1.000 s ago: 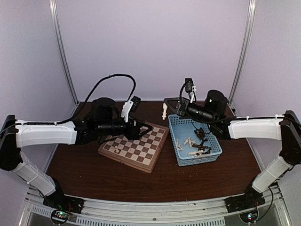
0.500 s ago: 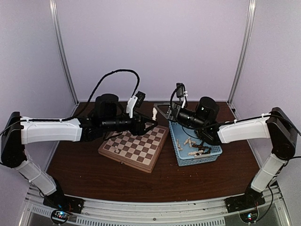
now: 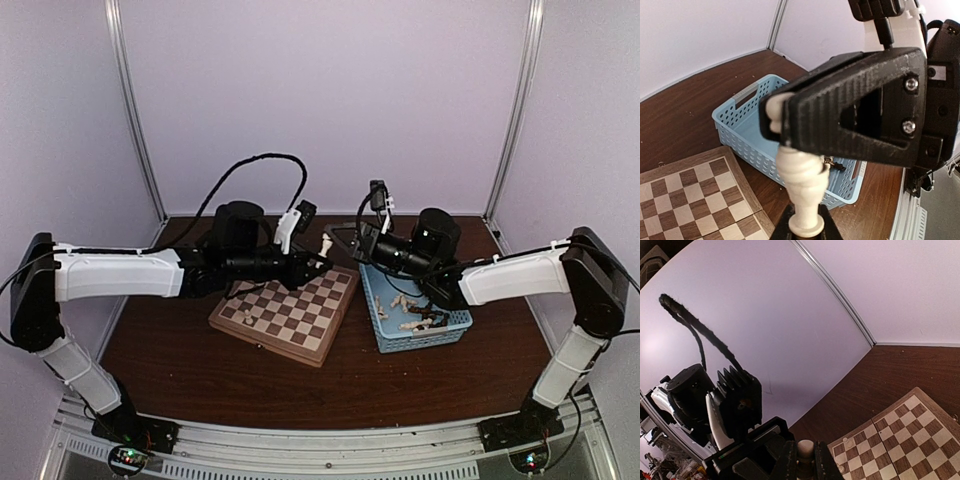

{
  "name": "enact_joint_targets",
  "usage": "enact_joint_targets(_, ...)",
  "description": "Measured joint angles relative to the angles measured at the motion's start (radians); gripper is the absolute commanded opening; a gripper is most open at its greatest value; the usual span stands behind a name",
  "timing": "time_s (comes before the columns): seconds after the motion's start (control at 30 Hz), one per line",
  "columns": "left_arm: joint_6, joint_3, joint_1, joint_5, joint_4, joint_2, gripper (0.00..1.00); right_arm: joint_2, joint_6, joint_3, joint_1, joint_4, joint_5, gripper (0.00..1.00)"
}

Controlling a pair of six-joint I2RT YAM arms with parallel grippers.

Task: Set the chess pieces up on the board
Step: Pick up the chess piece from the storage box, then place the chess piece on the chessboard.

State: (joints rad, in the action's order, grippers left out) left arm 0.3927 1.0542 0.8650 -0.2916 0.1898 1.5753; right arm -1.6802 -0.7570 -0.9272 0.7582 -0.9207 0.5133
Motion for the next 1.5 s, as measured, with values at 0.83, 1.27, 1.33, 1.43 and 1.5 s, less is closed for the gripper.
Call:
enact_joint_targets(0.83,-0.221,0.694,0.01,0.458,-1.305,0.433,0.0,0.224,0.468,0.094,0.002,0.5,-0.305,0.06)
enact_joint_targets(1.27,-0.272,0.875,0.069,0.692,-1.663,0.669,0.01,0.299,0.493,0.135,0.002,0.498,-0.359,0.05)
enact_joint_targets(1.33,-0.272,0.908,0.073,0.707,-1.688,0.686,0.03,0.299,0.496,0.136,0.002,0.499,-0.362,0.05)
enact_joint_targets(1.43,-0.272,0.961,0.075,0.727,-1.722,0.714,0.07,0.299,0.496,0.137,0.002,0.498,-0.363,0.05)
enact_joint_targets(1.5,-0.273,0.978,0.075,0.735,-1.736,0.726,0.1,0.299,0.496,0.138,0.002,0.497,-0.364,0.05)
